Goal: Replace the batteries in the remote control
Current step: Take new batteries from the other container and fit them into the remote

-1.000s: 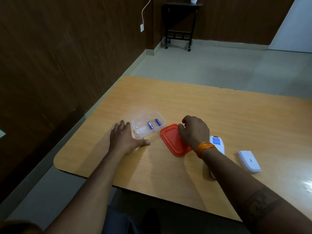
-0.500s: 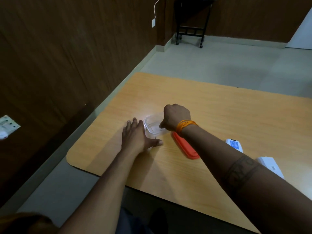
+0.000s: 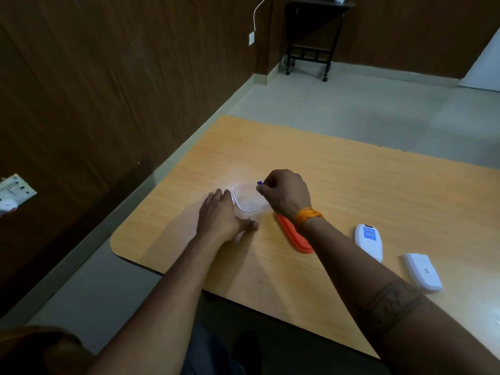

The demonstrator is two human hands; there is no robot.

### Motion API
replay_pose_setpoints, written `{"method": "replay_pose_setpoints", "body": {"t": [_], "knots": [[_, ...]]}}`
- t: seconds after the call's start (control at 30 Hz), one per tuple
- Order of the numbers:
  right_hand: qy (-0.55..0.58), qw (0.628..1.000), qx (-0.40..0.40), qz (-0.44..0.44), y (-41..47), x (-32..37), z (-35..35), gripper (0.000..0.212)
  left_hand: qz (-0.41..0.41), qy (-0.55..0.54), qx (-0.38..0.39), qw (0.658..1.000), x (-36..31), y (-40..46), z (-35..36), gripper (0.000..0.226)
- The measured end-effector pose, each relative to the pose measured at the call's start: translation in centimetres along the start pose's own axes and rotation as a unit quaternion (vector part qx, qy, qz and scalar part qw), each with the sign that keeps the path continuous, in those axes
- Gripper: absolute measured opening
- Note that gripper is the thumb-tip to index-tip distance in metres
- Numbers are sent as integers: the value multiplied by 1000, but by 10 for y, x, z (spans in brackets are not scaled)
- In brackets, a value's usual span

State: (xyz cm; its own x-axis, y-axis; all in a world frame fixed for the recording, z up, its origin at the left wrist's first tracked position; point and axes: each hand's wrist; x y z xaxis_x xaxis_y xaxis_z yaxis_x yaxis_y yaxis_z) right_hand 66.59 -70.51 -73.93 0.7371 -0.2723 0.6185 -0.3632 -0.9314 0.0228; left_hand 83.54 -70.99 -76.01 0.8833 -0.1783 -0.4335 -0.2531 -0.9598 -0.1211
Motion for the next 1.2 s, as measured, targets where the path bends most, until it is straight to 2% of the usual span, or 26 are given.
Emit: {"method": "replay_pose_setpoints", "body": {"t": [0.1, 0.3, 0.37, 0.43, 0.53, 0.7, 0.87, 0.97, 1.07, 1.2], "knots": [[77, 996, -35, -11, -24, -8, -12, 13, 9, -8, -5, 1000, -10, -17, -9, 113], [167, 982, -87, -16, -77, -37, -42, 6, 77, -25, -119, 990, -55, -64, -10, 92], [189, 978, -93, -2, -94, -54, -53, 11, 112, -57, -107, 986, -73, -84, 2, 84], [227, 969, -95, 16, -111, -75, -64, 10, 146, -72, -64, 985, -91, -104, 20, 78], [239, 964, -111, 36, -135, -108, -80, 11, 197, -50, 17, 979, -115, -127, 49, 82], [214, 964, -133, 91, -164, -151, -106, 2, 234, -34, 61, 970, -134, -134, 79, 85], [150, 964, -151, 159, -174, -172, -114, 17, 250, -5, 57, 966, -136, -129, 92, 83], [154, 967, -144, 142, -174, -178, -114, 10, 273, 13, 36, 961, -136, -126, 100, 82], [166, 970, -124, 124, -174, -179, -111, 30, 304, 19, 20, 952, -139, -125, 108, 79], [161, 971, -135, 115, -170, -181, -105, 29, 339, -19, 2, 940, -145, -124, 115, 62]]}}
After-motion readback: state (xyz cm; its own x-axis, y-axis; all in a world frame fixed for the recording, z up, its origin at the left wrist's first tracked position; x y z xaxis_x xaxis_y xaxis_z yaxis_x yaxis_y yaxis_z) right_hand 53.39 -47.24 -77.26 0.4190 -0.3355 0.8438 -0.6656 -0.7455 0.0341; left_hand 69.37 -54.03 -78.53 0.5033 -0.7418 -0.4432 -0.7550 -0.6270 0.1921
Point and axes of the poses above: each hand's wrist, its own y-axis towards the middle knuckle, its own z-axis out of the palm, x = y × z, and after that the axes turned 5 degrees about z, right-handed
